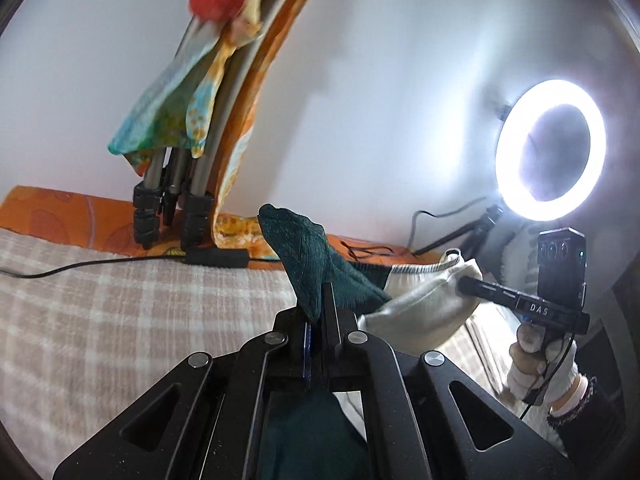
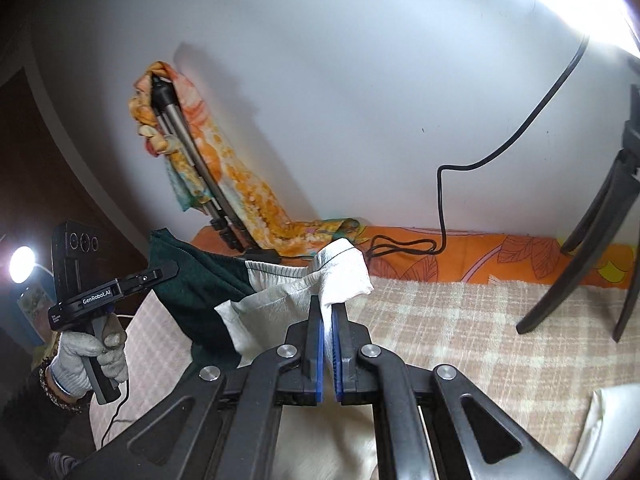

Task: Fold small clothes

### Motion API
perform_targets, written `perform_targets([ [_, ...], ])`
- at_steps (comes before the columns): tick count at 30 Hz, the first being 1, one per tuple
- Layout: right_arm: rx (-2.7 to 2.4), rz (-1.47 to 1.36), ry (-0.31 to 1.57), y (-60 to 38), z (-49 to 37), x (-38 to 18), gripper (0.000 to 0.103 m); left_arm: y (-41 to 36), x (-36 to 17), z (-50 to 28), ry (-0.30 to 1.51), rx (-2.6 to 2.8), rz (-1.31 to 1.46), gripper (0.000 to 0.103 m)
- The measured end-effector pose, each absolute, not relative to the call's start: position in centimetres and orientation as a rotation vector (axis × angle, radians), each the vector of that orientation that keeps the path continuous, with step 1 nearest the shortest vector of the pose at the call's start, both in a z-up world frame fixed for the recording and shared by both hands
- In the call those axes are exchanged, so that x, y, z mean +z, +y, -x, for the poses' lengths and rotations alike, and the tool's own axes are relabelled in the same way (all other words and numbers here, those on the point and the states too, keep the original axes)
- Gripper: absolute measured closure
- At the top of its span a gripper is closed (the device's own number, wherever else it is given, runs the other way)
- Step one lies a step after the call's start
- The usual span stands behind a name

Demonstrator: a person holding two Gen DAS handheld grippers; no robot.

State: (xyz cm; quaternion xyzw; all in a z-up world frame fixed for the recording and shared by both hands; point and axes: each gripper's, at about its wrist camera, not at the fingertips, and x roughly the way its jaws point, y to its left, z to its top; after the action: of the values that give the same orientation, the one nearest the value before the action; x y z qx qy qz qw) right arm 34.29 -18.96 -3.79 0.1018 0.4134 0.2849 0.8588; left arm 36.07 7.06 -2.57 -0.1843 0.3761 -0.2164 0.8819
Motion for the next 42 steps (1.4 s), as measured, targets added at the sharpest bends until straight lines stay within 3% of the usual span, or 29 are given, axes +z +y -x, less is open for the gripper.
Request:
perform_targets([
  [13, 0.624, -0.13, 0.834, -18.8, -20.4, -0.6, 0.102, 5.3, -0.5, -24.4, 0.781, -0.5, 0.298, 0.101],
  [28, 0.604, -0.001, 0.851, -19.5, -8.7, -6.4, 0.102, 3.3, -4.8, -12.3, 0.857, -0.539, -0.061, 0.101],
  [35, 0.585, 0.089, 0.866, -21.6, -6.2, -6.5, 0.087, 4.1, -5.7, -9.1, 0.89, -0.52, -0.212, 0.092],
  [39, 0.599, 0.103, 0.862, -23.0, -4.3, -5.3, 0.075, 5.9, -5.2, -7.3, 0.893, -0.498, -0.216, 0.091],
  [42, 0.587, 0.078, 0.829, -23.6, -3.9, -4.6, 0.074, 7.1, -4.0, -7.2, 0.866, -0.479, -0.143, 0.091],
])
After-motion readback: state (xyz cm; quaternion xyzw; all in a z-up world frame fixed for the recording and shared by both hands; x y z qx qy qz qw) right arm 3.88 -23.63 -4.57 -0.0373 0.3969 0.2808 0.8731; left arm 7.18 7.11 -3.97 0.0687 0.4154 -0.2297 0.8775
